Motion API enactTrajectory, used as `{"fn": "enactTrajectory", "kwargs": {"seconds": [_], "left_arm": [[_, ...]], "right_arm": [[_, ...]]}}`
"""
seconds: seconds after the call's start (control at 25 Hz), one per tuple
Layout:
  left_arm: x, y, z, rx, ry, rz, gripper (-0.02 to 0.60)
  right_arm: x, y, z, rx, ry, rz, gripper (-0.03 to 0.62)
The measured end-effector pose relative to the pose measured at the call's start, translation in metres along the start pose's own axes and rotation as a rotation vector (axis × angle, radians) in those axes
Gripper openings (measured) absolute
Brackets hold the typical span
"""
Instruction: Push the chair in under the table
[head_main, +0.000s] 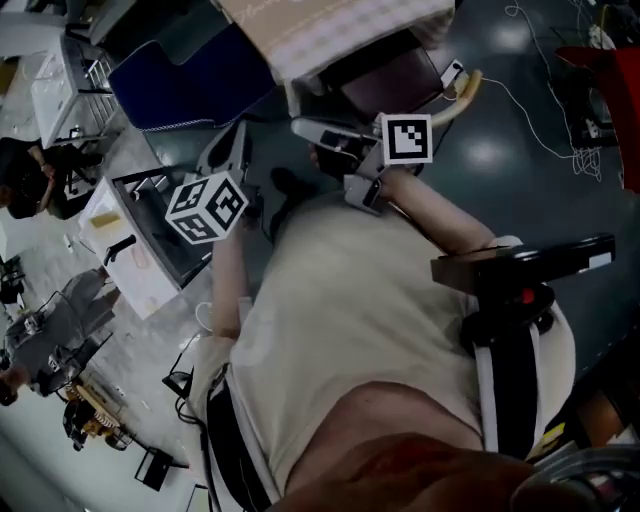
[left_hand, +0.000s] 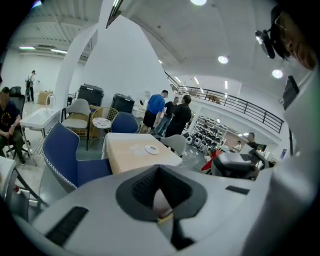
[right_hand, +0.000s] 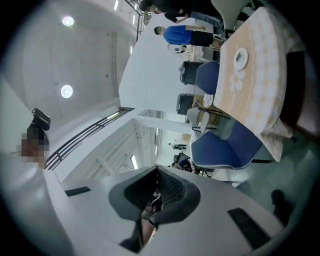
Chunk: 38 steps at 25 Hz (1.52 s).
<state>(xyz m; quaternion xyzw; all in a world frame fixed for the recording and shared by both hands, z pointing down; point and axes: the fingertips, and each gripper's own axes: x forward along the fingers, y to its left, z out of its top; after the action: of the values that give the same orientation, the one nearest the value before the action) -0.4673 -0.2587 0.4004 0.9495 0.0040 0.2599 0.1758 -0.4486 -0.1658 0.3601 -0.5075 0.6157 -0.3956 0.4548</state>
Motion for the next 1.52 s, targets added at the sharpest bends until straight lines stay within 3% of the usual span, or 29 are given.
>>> {"fn": "enactTrajectory", "kwargs": {"seconds": [0.36, 0.56, 0.76, 1.08, 1.32, 1.52], "left_arm": [[-0.025, -0.049, -0.016, 0.054, -0.046, 0.104, 0.008], [-0.044, -0.042, -0.02, 0.053, -0.08, 0.194, 0.008], [-0.059, -0.037, -0.019, 0.073, -0.094, 0.217, 0.009], [-0.081, -0.039, -0.02, 0.135, -0.122, 0.17, 0.009], [-0.098, -0.063, -0.02, 0.215, -0.168, 0.05, 0.009], [-0.133, -0.078, -0.018, 0.354, -0.239, 0.029, 0.008]], "right_arm": [[-0.038, 0.017, -0.023, 0.109, 0.084, 0.089, 0.012], [-0.043, 0.019, -0.042, 0.142, 0.117, 0.123, 0.012], [-0.04, 0.025, -0.056, 0.146, 0.135, 0.159, 0.012], [-0.03, 0.041, -0.085, 0.135, 0.151, 0.194, 0.012], [-0.03, 0.059, -0.114, 0.056, 0.139, 0.164, 0.012], [-0.033, 0.078, -0.135, -0.184, 0.102, 0.061, 0.012]]}}
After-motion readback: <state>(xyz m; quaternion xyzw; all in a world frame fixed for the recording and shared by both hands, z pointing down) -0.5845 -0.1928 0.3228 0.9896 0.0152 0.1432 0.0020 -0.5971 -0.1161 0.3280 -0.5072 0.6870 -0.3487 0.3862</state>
